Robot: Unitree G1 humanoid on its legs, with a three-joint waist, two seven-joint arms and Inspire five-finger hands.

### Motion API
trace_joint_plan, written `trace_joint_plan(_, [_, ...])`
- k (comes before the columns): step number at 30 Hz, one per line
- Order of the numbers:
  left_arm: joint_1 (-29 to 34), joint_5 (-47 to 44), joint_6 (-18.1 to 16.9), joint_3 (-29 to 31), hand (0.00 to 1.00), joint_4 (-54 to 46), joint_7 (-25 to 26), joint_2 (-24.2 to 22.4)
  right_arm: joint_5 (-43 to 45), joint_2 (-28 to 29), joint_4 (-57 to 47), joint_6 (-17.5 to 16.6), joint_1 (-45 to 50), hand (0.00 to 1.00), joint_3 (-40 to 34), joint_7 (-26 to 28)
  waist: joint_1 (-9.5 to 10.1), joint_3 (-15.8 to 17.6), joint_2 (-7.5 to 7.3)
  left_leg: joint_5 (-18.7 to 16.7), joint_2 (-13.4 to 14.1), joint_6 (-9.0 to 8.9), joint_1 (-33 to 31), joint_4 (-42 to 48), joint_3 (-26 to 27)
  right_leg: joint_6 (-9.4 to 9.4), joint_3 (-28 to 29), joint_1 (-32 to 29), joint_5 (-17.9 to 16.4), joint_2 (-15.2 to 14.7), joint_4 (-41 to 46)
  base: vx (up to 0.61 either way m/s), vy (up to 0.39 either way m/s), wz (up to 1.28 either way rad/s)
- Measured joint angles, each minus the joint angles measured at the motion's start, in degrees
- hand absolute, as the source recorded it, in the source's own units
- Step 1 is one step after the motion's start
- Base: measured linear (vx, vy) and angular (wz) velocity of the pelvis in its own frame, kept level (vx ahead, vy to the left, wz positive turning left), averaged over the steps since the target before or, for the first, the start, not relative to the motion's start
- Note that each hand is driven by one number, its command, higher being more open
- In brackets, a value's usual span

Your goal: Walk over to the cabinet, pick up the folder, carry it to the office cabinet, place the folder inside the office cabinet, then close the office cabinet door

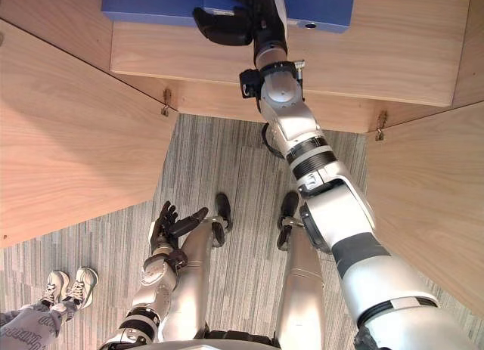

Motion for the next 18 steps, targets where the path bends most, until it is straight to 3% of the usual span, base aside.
trace_joint_plan(8, [-0.3, -0.1, -0.1, -0.5, 1.00, 1.3, -2.2, 0.8, 9.5, -3.1, 1.8, 0.5, 2.9, 0.00, 2.8, 6.7, 0.10, 0.0, -0.01, 0.0, 0.0, 0.01, 0.0, -0.4, 0.1, 0.04, 0.0, -0.1, 0.0, 0.0, -0.4, 0.00, 0.000, 0.00])
trace_joint_plan(18, [-1.0, -1.3, -0.1, -0.5, 1.00, 2.0, -2.3, 1.3, 9.8, -2.5, 6.3, 0.5, 2.7, 0.00, 4.8, 4.4, 0.31, -0.4, -0.05, 0.1, -0.1, 0.00, -2.0, -0.7, 0.2, 0.06, 0.1, -2.3, 0.0, 0.0, -0.4, 0.00, 0.000, 0.00])
